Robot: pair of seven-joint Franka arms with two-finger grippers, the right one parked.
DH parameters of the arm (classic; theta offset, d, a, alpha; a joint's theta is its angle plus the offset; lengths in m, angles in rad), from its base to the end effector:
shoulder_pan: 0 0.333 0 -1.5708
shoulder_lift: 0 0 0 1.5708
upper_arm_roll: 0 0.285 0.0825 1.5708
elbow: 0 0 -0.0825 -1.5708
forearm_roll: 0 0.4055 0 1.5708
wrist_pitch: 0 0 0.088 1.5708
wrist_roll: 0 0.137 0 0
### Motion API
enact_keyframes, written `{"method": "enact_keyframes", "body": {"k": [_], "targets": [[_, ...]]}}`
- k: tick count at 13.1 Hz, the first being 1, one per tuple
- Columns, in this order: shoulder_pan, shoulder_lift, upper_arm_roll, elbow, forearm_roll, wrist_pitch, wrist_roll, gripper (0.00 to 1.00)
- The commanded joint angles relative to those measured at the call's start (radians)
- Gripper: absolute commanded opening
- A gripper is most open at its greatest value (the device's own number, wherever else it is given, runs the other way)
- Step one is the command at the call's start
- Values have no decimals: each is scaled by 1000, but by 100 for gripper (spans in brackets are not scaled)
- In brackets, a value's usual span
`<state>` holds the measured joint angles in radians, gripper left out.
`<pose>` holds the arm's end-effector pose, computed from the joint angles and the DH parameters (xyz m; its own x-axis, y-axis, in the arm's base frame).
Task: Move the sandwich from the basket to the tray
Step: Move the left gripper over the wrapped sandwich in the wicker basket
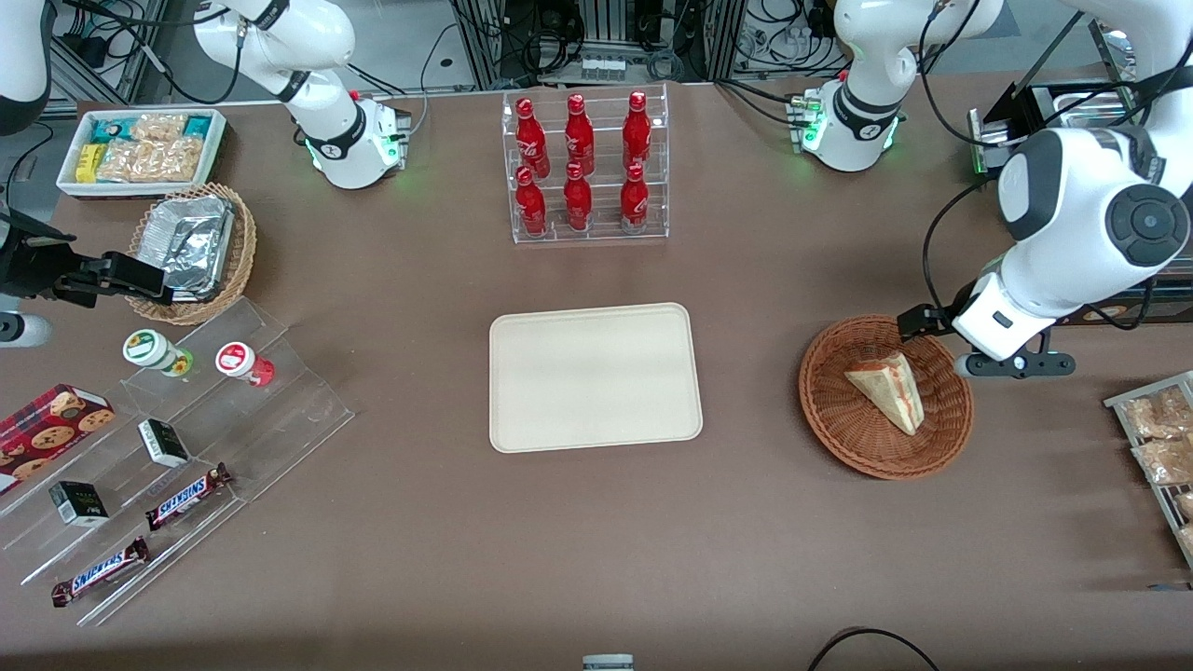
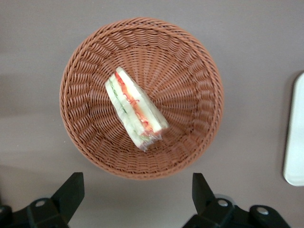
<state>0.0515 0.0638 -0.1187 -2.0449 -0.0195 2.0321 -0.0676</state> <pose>0.5669 -0.0397 0.3322 0.9969 0.0089 -0.0777 0.0104 -0.9998 0.0191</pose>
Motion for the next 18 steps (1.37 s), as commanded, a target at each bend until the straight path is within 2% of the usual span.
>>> {"method": "enact_keyframes", "body": {"k": [1, 10, 14, 18], "targets": [[11, -18, -7, -72, -7, 91, -90, 100], [8, 105, -9, -78, -7, 226, -602, 100], [1, 145, -9, -123, -2, 341, -685, 100], [1, 183, -9, -124, 0, 358, -699, 100]]}}
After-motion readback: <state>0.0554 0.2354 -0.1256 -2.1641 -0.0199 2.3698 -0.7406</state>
